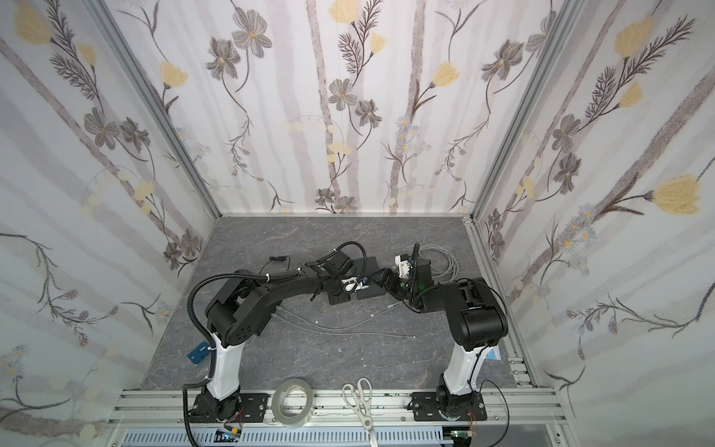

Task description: Insert the plug into the switch port

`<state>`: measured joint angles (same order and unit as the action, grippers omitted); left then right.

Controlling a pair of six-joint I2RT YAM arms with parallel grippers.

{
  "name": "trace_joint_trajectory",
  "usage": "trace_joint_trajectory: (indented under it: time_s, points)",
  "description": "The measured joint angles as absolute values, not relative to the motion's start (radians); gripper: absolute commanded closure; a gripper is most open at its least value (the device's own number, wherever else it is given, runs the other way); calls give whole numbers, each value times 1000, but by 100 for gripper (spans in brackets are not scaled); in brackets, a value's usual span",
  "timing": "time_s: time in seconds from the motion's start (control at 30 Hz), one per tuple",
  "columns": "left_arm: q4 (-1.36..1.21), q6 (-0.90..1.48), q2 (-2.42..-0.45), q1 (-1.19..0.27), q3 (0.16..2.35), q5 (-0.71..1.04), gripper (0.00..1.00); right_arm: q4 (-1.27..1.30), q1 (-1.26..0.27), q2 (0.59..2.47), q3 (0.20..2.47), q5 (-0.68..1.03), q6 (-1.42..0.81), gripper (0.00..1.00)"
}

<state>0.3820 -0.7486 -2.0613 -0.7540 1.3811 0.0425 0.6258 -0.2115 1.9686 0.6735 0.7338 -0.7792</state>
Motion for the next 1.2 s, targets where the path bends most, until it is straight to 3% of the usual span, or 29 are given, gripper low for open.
trace_joint_trajectory:
  time_s: [0.8, 1.2]
  points:
    - [413, -673, -2076, -754, 1416, 57, 100, 797, -199, 1960, 610, 752, -854, 1]
    - [421, -657, -2061, -757, 1399, 92, 100, 765, -214, 1996, 666, 744, -836, 1]
